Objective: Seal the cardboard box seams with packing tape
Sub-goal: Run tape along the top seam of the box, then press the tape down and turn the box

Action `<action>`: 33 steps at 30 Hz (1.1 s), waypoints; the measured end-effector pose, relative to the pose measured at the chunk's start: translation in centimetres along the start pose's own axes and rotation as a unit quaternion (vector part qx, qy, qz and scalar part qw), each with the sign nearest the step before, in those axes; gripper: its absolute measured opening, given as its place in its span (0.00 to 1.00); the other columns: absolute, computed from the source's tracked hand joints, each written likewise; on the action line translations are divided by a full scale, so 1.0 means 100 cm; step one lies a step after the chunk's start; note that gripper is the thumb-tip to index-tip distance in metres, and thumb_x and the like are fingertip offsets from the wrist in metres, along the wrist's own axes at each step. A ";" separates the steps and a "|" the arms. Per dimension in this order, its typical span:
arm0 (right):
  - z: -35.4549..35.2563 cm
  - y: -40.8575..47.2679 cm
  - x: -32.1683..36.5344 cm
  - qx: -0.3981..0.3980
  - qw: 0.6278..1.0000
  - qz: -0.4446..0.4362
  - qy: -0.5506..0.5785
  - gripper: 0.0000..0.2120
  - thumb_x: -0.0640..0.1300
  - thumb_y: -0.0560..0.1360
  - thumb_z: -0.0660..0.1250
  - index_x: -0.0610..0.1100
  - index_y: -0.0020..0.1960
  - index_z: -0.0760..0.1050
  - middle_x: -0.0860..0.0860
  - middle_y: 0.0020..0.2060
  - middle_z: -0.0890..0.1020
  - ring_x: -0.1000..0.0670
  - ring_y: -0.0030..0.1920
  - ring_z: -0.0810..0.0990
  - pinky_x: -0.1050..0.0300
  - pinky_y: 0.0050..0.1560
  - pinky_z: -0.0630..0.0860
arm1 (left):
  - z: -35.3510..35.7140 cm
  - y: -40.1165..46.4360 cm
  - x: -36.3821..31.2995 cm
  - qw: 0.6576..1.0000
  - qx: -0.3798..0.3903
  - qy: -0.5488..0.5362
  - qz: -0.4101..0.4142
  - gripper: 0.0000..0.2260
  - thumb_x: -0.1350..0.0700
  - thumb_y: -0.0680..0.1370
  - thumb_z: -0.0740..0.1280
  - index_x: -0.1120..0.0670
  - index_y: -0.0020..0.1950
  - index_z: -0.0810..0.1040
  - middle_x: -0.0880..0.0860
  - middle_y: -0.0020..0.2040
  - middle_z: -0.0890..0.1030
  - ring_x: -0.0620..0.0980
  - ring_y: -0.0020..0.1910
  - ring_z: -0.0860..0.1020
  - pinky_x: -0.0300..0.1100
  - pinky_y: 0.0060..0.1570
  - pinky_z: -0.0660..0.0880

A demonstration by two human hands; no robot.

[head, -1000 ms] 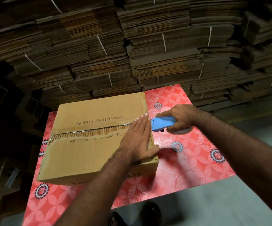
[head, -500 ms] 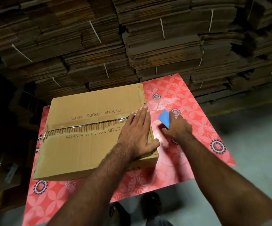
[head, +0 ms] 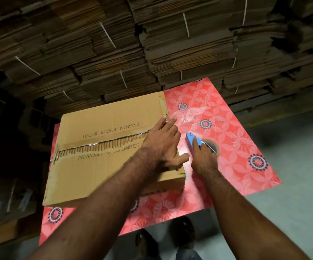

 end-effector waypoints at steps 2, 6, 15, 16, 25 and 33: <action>-0.005 -0.003 -0.004 0.001 0.999 -0.002 0.038 0.35 0.42 0.74 0.65 0.46 0.79 0.57 0.40 0.63 0.75 0.40 0.62 0.75 0.49 0.56 0.75 | 0.001 0.005 0.005 0.999 0.007 -0.038 0.010 0.42 0.31 0.74 0.41 0.61 0.64 0.77 0.59 0.67 0.77 0.57 0.77 0.61 0.57 0.77 0.50; -0.054 -0.010 -0.005 -0.079 0.975 0.028 0.205 0.24 0.46 0.77 0.60 0.39 0.71 0.70 0.38 0.62 0.76 0.38 0.62 0.74 0.48 0.61 0.72 | 0.000 -0.022 0.022 0.968 -0.086 -0.235 -0.034 0.33 0.41 0.80 0.44 0.58 0.80 0.58 0.56 0.81 0.58 0.51 0.81 0.51 0.53 0.79 0.46; -0.148 -0.065 0.145 -0.176 0.945 -0.235 0.143 0.29 0.49 0.77 0.50 0.36 0.74 0.66 0.40 0.73 0.70 0.42 0.74 0.67 0.46 0.74 0.62 | 0.040 -0.116 0.080 0.946 -0.077 -0.254 -0.186 0.32 0.45 0.79 0.44 0.56 0.82 0.45 0.53 0.82 0.42 0.47 0.80 0.41 0.47 0.79 0.39; -0.144 -0.068 0.160 -0.151 0.950 -0.248 0.112 0.31 0.50 0.77 0.49 0.38 0.76 0.64 0.42 0.75 0.67 0.44 0.76 0.64 0.47 0.76 0.59 | 0.044 -0.125 0.087 0.944 -0.077 -0.254 -0.197 0.32 0.45 0.79 0.44 0.56 0.82 0.45 0.53 0.82 0.42 0.47 0.80 0.41 0.47 0.79 0.39; -0.116 -0.080 0.244 -0.032 0.955 -0.293 -0.004 0.30 0.52 0.82 0.46 0.41 0.80 0.50 0.46 0.80 0.52 0.49 0.80 0.49 0.47 0.78 0.47 | 0.072 -0.190 0.125 0.940 -0.050 -0.253 -0.225 0.32 0.46 0.79 0.43 0.56 0.82 0.44 0.53 0.82 0.42 0.48 0.81 0.41 0.46 0.78 0.38; -0.108 -0.087 0.254 -0.037 0.955 -0.290 -0.047 0.32 0.54 0.80 0.43 0.42 0.81 0.48 0.47 0.81 0.51 0.50 0.80 0.47 0.46 0.79 0.47 | 0.079 -0.193 0.128 0.957 -0.052 -0.220 -0.181 0.30 0.46 0.81 0.43 0.55 0.82 0.45 0.52 0.83 0.44 0.47 0.81 0.43 0.50 0.79 0.43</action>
Point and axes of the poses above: each hand's wrist, its own y-axis towards the middle knuckle, its own z-axis out of the palm, x = y × z, the point moved 5 cm from there along y, towards the middle knuckle
